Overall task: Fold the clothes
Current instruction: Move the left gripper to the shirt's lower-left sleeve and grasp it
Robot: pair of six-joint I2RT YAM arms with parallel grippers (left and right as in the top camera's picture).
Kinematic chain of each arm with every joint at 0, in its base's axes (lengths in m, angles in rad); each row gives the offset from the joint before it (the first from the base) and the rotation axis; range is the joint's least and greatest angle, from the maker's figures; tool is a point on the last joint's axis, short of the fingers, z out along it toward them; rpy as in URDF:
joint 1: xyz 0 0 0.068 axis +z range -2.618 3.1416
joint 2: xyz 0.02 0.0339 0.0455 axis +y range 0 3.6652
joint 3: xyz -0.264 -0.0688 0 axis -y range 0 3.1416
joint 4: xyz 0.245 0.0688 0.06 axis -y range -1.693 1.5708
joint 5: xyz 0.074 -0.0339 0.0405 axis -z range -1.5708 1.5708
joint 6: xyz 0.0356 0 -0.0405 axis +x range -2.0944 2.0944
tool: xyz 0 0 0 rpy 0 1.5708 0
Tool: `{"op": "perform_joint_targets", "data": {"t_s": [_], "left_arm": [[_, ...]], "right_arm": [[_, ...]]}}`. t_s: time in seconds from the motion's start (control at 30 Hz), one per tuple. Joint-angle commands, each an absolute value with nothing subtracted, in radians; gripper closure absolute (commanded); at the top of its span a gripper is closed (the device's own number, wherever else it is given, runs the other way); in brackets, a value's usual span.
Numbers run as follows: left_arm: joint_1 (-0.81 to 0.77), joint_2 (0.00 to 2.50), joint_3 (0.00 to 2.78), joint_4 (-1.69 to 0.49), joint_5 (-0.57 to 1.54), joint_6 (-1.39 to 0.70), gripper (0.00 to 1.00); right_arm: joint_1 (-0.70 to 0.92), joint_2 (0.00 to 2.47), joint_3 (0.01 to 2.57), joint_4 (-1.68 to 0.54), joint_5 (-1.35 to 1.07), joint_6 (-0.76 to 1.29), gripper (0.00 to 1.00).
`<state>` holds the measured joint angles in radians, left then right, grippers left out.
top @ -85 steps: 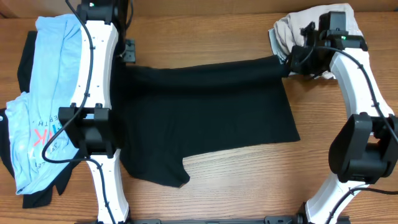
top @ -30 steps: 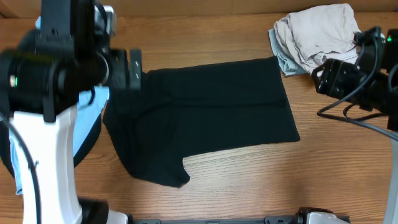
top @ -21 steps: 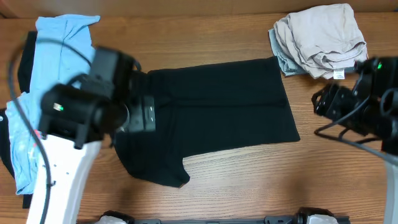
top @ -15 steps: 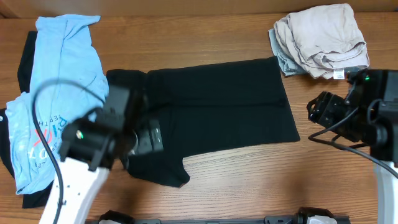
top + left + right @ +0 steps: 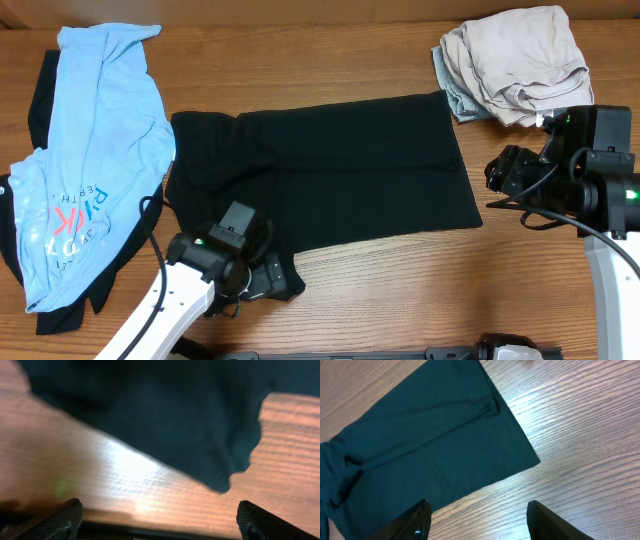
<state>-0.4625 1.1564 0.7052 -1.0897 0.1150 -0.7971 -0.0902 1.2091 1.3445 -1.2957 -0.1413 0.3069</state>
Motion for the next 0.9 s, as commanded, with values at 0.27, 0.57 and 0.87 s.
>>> {"op": "perform_joint_targets", "data": {"t_s": [0.27,0.57,0.87], "left_arm": [[-0.485,1.349,0.685,-0.828,0.06,-0.545,0.0],[-0.355,1.42,0.689,-0.819,-0.035,-0.511,0.16],[-0.353,1.419,0.764,-0.91,0.251,-0.435,0.25]], "right_arm": [[-0.093,1.209,1.341,-1.268,-0.131,0.3,0.35],[-0.093,1.209,1.341,-1.26,-0.131,0.284,0.35],[-0.093,1.232,1.341,-1.246,-0.131,0.284,0.35]]}}
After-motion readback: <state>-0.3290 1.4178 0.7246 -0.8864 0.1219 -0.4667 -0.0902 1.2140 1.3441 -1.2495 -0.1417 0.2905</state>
